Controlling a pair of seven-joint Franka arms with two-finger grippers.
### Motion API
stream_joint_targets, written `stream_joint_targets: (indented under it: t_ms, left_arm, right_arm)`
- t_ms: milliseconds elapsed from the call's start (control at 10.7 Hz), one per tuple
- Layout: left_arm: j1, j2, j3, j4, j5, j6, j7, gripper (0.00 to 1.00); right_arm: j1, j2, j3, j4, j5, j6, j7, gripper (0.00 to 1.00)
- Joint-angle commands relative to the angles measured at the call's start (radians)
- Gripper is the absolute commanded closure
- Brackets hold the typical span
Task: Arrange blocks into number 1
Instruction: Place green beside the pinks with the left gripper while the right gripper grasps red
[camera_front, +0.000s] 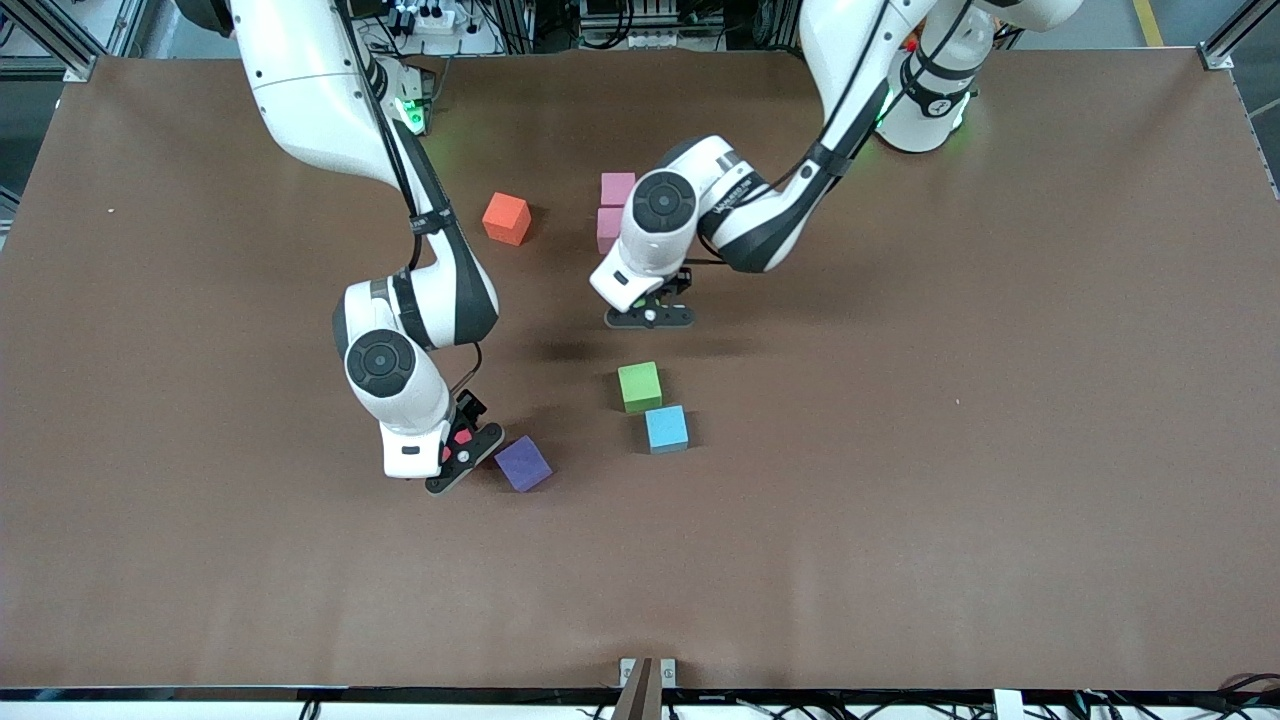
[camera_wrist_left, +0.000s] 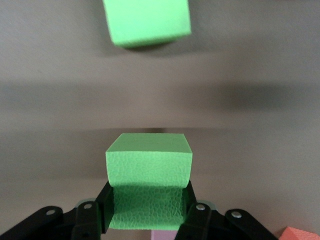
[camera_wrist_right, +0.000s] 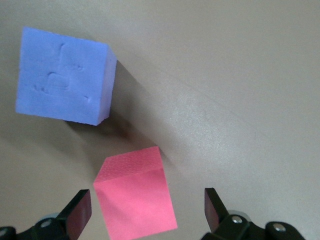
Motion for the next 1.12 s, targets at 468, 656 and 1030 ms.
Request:
stream_joint_targets:
  t_ms: [468,656,1030]
  left_arm:
    - [-0.091,0.041,-0.017,-0.042,0.074,0.052,-0.169,1.00]
    - [-0.100,0.041,-0.022,-0.042,0.079,0.052,-0.198,1.00]
    - [-0.111,0.044,-0.022,-0.044,0.079,0.052,-0.198,1.00]
  right_arm:
    - [-0.090,0.038,0.079,0.021,0.060,0.007,-0.036,0.00]
    - [-0.097,0.029,0.079,0.024,0.060,0.005,-0.044,0.00]
    - [-0.116,0.018,0.082,0.027,0.069,-0.005,-0.059,0.00]
